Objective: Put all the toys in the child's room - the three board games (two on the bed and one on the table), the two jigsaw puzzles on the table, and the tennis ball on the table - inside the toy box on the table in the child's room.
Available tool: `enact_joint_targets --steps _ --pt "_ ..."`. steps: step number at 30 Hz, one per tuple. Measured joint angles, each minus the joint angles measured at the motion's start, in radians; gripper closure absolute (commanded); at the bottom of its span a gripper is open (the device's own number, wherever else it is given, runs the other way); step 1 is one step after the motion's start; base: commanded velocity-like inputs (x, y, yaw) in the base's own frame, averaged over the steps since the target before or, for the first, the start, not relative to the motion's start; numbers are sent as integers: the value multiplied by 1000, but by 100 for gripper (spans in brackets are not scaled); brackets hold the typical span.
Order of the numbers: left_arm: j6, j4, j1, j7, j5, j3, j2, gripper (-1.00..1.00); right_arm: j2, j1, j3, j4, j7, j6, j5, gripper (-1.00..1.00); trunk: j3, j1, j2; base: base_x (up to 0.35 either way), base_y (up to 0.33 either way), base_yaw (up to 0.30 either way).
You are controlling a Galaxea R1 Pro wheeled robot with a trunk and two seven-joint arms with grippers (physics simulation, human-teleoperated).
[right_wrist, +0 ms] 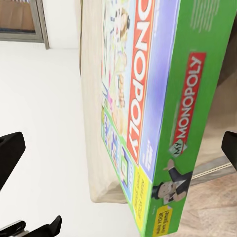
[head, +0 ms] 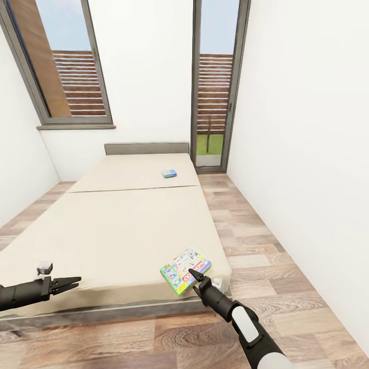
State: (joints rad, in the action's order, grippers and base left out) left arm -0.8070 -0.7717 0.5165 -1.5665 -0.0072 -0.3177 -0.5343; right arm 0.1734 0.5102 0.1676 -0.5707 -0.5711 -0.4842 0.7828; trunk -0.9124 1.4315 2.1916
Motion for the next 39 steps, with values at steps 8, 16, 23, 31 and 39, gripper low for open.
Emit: enact_joint_targets --steps 8,16,23,31,39 --pt "3 -1 0 0 0 2 2 -100 0 0 0 0 0 -14 0 -100 0 0 0 0 0 0" --pt "3 -1 0 0 0 3 2 -100 0 0 0 0 0 -18 0 -100 0 0 0 24 6 0" --pt "3 -1 0 0 0 3 2 -100 0 0 0 0 0 -18 0 -100 0 0 0 46 20 0" --pt "3 -1 0 0 0 3 2 -100 0 0 0 0 0 -19 0 -100 0 0 0 8 3 0" --pt "3 -1 0 0 0 3 2 -100 0 0 0 0 0 -19 0 -100 0 0 0 1 0 0"
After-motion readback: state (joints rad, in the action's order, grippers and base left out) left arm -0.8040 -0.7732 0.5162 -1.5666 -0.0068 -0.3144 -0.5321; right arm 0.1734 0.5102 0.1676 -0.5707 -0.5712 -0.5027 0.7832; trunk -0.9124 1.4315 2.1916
